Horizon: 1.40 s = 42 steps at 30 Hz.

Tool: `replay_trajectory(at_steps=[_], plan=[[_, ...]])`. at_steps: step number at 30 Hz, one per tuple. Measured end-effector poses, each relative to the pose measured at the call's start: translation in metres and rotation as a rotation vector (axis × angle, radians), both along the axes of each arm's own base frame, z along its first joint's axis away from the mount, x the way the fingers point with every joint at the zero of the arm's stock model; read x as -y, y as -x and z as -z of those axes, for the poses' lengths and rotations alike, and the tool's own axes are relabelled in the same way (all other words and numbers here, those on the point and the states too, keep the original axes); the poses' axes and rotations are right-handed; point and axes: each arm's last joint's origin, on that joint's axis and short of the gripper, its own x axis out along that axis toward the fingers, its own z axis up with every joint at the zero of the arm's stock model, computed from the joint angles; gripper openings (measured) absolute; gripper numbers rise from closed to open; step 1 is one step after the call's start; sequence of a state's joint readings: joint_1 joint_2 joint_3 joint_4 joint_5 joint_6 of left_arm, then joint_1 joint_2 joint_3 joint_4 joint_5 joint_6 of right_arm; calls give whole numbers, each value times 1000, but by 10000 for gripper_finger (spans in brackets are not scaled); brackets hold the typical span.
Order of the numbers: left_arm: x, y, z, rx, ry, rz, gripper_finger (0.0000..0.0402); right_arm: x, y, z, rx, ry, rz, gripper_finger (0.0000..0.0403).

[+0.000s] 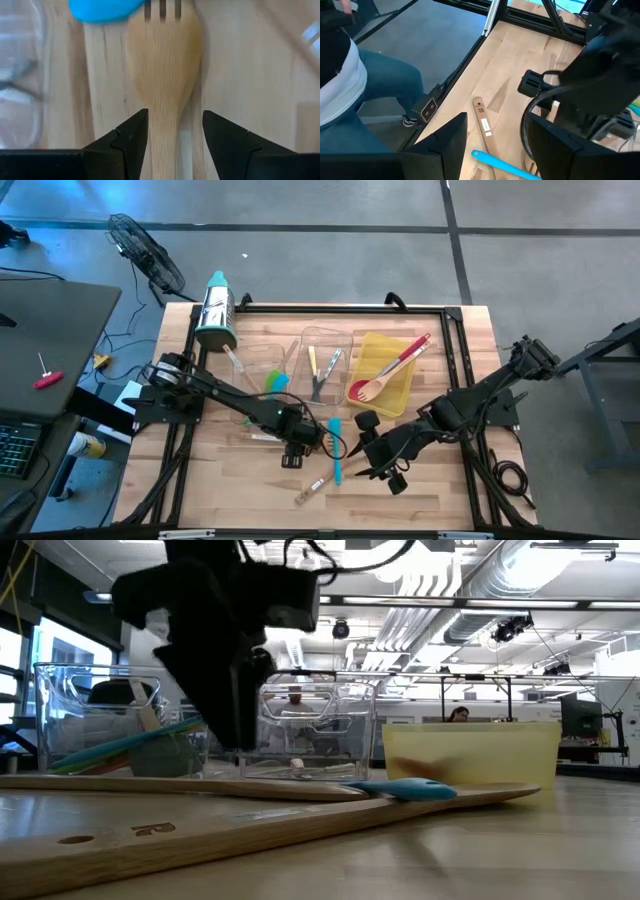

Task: Pick & Place Kitchen Items
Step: Put the brown serving spork into the yellow bin

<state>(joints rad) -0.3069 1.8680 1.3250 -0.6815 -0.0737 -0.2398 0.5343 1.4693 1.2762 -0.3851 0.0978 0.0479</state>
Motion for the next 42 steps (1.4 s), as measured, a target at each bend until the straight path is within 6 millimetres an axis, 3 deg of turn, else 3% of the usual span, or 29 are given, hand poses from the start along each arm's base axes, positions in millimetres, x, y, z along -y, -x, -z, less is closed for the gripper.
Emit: replay_trajectory(at_steps=[16, 28, 32, 37, 42], plan=[[0, -3, 33, -128, -44, 5, 182, 0, 0, 0, 4, -3, -1, 190], [-11, -9, 59, -226, -4, -27, 180, 0, 0, 0, -2, -2, 1, 190], [-11, -9, 66, -247, -12, -29, 152, 0, 0, 1, -9, -1, -1, 190], [-11, -9, 69, -256, -14, -41, 88, 0, 0, 1, -10, -1, -1, 190], [-11, -9, 69, -257, -15, -43, 87, 0, 0, 1, -11, -1, -1, 190]])
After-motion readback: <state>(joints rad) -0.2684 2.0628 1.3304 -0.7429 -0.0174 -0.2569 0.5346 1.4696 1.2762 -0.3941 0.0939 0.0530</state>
